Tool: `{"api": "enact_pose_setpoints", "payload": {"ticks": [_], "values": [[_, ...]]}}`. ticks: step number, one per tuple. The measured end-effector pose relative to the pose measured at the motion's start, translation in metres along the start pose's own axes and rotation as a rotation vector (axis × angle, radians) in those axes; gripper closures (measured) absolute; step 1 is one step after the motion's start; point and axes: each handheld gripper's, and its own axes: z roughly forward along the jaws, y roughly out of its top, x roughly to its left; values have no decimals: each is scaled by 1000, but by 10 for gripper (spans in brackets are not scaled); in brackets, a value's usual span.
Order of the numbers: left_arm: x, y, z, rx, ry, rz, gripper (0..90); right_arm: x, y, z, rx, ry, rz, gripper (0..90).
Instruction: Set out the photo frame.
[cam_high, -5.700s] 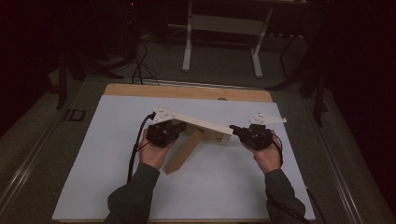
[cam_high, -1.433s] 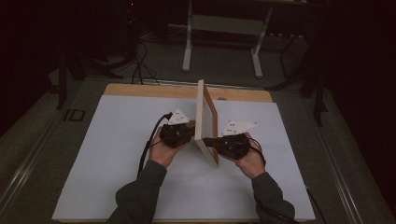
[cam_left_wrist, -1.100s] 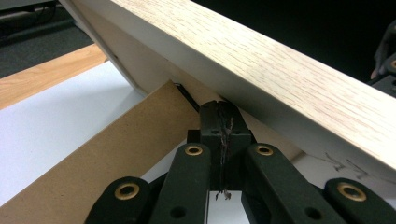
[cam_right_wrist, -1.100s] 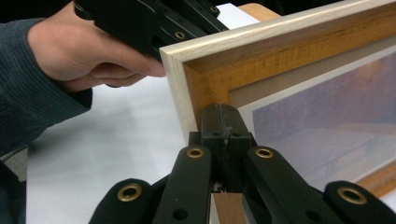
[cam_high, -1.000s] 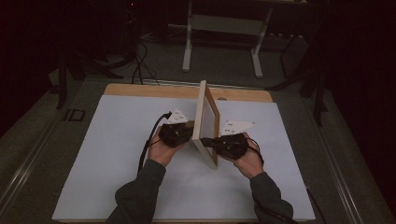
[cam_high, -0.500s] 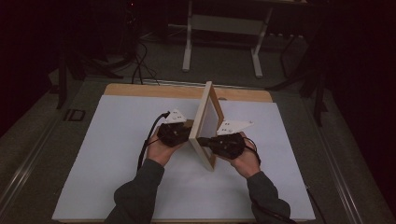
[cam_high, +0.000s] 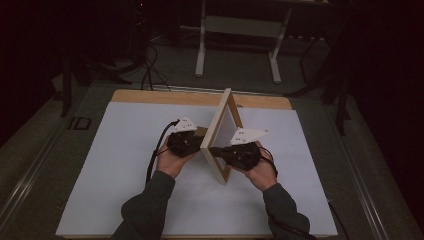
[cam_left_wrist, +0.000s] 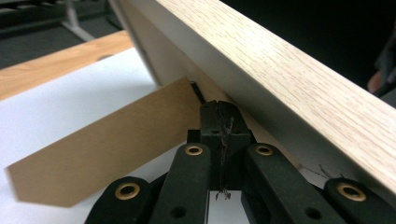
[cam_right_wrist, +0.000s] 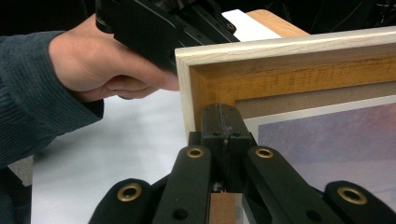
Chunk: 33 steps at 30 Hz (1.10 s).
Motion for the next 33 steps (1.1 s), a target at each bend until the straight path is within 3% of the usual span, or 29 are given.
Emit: {"api": "enact_pose_setpoints", "payload": {"ticks": [5, 14, 22, 27, 33], "values": [[-1, 1, -3, -3, 22, -4, 895, 0, 0, 0, 13, -11, -4, 900], [-1, 5, -23, 4, 67, -44, 754, -5, -6, -7, 32, -20, 6, 863], [2, 10, -36, -31, 168, -125, 614, -9, -11, -13, 37, -29, 20, 804], [3, 15, -43, -42, 176, -137, 556, -11, -18, -14, 58, -51, 27, 743], [-1, 22, -53, -68, 154, -147, 472, -15, -23, -18, 61, -77, 36, 665]]}}
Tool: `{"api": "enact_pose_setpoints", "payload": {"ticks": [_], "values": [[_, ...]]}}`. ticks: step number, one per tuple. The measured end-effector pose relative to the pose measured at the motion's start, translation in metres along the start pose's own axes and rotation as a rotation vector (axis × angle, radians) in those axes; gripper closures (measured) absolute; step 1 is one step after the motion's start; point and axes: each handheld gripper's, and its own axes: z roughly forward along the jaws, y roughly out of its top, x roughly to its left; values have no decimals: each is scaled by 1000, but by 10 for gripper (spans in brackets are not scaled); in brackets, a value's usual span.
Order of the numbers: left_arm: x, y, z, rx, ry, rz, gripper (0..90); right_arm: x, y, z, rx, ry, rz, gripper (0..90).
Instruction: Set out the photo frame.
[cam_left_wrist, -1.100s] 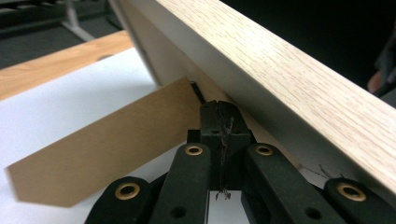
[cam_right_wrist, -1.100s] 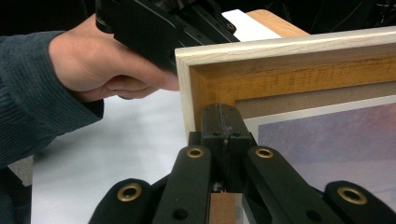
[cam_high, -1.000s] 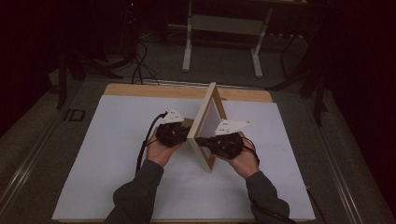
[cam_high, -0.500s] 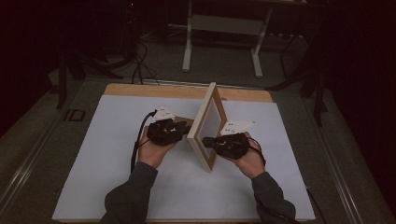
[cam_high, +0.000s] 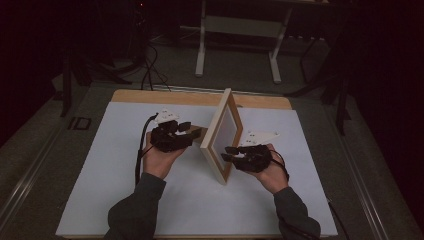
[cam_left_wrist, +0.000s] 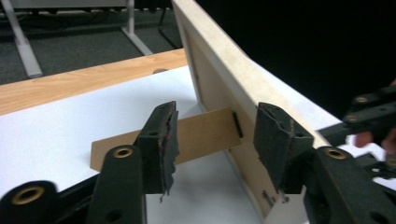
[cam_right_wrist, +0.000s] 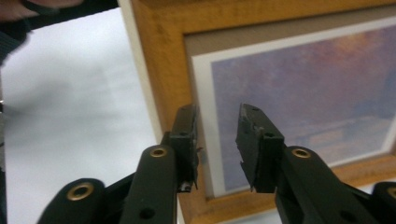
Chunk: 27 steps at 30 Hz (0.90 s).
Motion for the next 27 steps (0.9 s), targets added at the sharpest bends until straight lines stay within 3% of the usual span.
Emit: {"api": "enact_pose_setpoints", "payload": {"ticks": [8, 17, 27], "values": [[-7, 3, -6, 8, -54, 17, 427, -7, -7, -6, 7, -22, 27, 605], [-22, 6, -8, 16, -78, 47, 370, -12, -13, -11, 9, -39, 45, 597], [-38, -1, 2, 54, -81, 89, 349, -16, -17, -15, 7, -49, 60, 595]]}}
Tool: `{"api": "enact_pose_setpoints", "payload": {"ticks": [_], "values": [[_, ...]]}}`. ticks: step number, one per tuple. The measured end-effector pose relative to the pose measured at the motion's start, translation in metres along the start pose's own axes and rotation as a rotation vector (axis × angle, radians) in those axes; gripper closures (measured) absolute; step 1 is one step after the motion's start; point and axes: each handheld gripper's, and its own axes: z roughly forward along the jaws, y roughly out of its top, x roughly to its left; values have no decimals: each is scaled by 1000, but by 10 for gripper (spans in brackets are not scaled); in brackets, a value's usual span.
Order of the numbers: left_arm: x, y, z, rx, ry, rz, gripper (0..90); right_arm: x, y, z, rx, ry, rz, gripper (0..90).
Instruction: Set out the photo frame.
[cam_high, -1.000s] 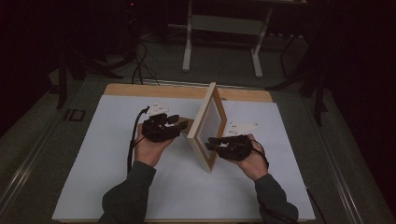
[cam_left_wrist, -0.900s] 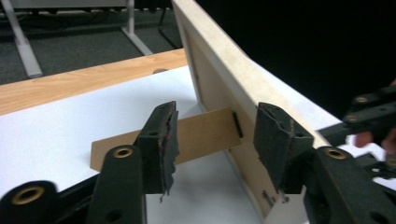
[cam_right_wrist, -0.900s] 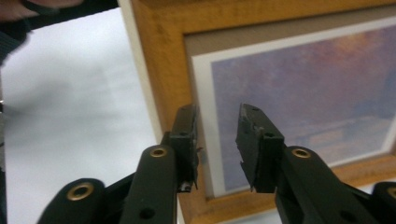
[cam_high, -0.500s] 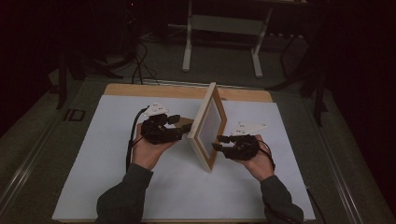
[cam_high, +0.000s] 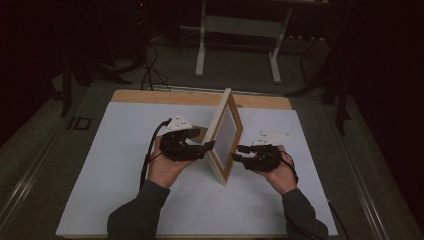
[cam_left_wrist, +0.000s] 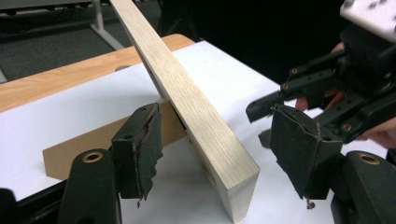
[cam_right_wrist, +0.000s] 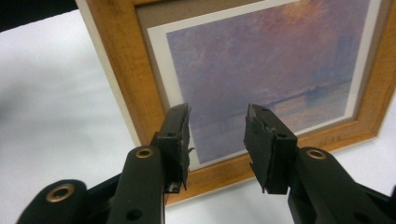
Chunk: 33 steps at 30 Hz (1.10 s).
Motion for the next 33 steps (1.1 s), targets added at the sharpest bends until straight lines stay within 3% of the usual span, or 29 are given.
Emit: {"api": "enact_pose_setpoints", "payload": {"ticks": [5, 10, 16, 20, 33], "values": [[-3, -5, 9, 19, 10, 4, 355, -1, -1, -1, -2, -5, 4, 594], [-7, -9, 18, 38, 32, 13, 437, -2, -4, -1, 3, -4, 7, 595], [-12, -12, 27, 67, 63, 6, 465, -2, -7, 2, 10, -2, 14, 595], [-8, -13, 28, 61, 54, -27, 512, -2, -8, 3, 10, 1, 14, 594], [-9, -12, 28, 66, 70, -39, 533, -1, -9, 4, 10, 2, 15, 592]]}}
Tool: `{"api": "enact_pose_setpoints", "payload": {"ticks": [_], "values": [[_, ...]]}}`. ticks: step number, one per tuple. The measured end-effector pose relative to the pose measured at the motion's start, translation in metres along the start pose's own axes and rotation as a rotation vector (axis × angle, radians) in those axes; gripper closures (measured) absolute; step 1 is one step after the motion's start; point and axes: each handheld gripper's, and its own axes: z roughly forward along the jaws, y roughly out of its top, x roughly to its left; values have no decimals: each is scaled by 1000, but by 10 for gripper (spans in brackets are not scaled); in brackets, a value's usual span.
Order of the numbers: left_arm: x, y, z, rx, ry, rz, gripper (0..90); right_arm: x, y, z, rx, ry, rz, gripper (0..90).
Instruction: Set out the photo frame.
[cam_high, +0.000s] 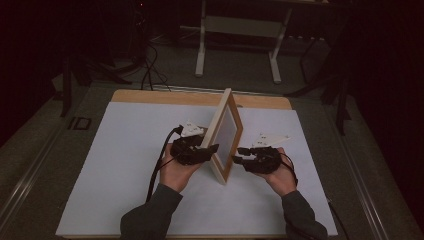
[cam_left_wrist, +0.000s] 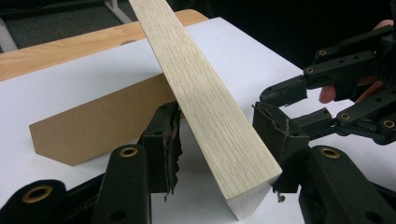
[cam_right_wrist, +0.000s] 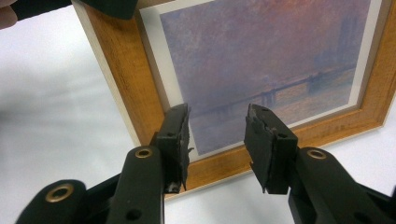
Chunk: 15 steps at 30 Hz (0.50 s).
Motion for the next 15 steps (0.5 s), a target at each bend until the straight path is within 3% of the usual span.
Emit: {"api": "enact_pose_setpoints", "payload": {"ticks": [15], "values": [[13, 1, -4, 2, 45, -35, 616, 0, -1, 0, 5, 0, -3, 592]]}}
